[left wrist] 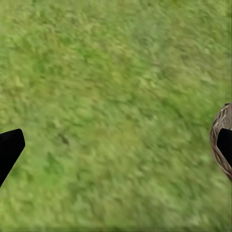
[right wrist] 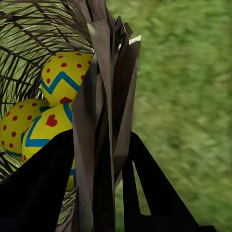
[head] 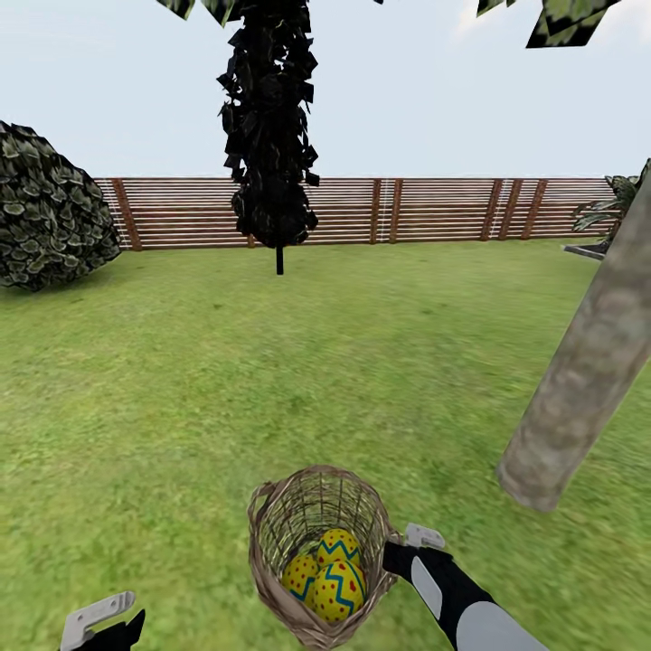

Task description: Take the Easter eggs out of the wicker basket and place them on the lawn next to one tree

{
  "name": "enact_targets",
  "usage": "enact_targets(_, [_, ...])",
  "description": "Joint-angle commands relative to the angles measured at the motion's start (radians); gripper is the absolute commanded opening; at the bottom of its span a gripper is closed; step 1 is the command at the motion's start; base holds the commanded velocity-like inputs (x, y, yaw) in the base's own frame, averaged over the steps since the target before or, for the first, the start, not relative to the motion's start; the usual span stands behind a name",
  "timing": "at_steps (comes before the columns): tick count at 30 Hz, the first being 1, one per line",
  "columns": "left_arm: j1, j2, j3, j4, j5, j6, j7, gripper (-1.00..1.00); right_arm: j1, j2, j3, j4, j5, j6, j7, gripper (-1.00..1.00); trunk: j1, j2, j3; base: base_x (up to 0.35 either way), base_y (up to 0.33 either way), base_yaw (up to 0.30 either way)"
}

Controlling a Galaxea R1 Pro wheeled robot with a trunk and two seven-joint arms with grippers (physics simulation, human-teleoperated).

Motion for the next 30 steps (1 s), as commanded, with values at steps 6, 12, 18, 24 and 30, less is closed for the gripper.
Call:
enact_targets(6, [0.0, 0.0, -0.001, -0.003, 0.01, 0.005, 0.006, 1.0, 0.0, 0.001, -0.005, -0.003, -0.003, 0.006, -0.001, -1.0, -0.023, 0.041, 0.018, 0.0, 0.0, 0.0])
enact_targets(12, [0.001, 0.0, -0.001, -0.002, 0.01, 0.005, 0.006, 1.0, 0.0, 0.001, -0.005, -0.003, -0.003, 0.006, -0.001, -1.0, -0.046, 0.083, 0.037, 0.0, 0.0, 0.0])
enact_targets(18, [0.0, 0.0, -0.001, -0.002, 0.01, 0.005, 0.006, 1.0, 0.0, 0.002, -0.005, -0.003, -0.003, 0.006, 0.0, -1.0, -0.069, 0.125, 0.056, 0.0, 0.0, -0.063])
enact_targets(24, [0.0, 0.0, -0.001, -0.003, 0.012, 0.005, 0.006, 1.0, 0.0, 0.002, -0.005, -0.003, -0.003, 0.006, -0.001, -1.0, -0.092, 0.167, 0.075, 0.0, 0.0, -0.079])
enact_targets(30, [0.001, 0.0, -0.001, -0.003, 0.012, 0.005, 0.006, 1.0, 0.0, 0.002, -0.005, -0.003, -0.003, 0.006, 0.0, -1.0, -0.115, 0.209, 0.094, 0.0, 0.0, -0.003])
